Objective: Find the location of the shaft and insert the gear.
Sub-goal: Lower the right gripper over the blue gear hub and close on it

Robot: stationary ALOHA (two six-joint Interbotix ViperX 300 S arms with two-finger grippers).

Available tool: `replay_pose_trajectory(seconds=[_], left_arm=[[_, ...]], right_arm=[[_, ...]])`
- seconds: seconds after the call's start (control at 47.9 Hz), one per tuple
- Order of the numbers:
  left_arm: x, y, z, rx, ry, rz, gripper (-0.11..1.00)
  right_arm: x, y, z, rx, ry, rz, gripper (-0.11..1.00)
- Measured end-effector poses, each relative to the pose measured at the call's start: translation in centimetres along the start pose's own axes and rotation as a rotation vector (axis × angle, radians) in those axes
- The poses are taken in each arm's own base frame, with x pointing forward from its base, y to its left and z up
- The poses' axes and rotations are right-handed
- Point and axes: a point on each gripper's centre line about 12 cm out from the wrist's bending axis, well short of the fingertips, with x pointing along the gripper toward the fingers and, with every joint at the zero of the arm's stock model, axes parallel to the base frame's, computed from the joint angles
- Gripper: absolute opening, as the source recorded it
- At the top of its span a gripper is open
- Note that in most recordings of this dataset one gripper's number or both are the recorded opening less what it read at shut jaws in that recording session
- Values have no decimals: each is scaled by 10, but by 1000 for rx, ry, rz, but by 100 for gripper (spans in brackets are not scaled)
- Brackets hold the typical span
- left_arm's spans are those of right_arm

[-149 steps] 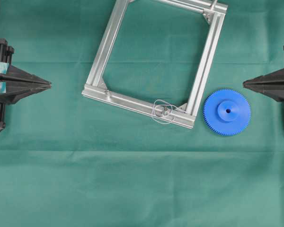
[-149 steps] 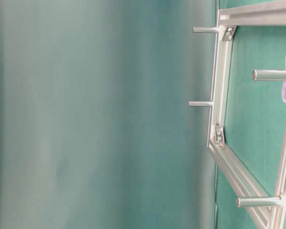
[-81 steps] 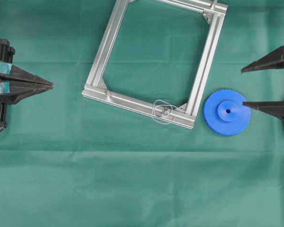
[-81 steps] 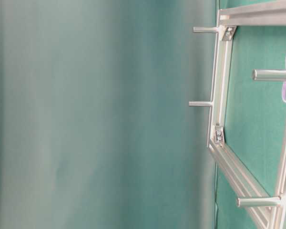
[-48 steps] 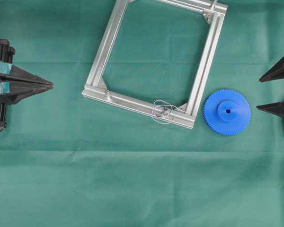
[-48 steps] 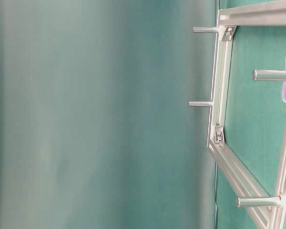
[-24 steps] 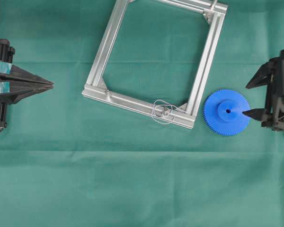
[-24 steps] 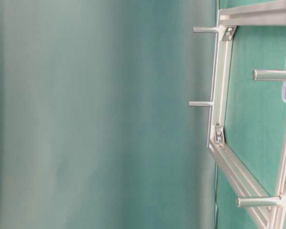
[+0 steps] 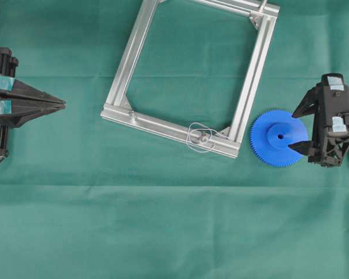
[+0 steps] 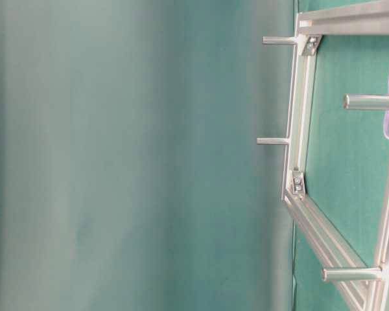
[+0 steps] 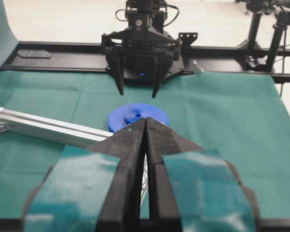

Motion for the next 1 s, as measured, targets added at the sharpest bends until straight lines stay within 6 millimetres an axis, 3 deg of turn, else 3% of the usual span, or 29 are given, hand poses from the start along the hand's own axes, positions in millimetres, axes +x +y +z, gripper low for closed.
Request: replay_pose_trajectory(seconds=[1.001], left_arm=[[0, 0, 0, 0, 0, 0, 1]], right_arm=[[32, 1, -4, -5, 41, -5, 92]])
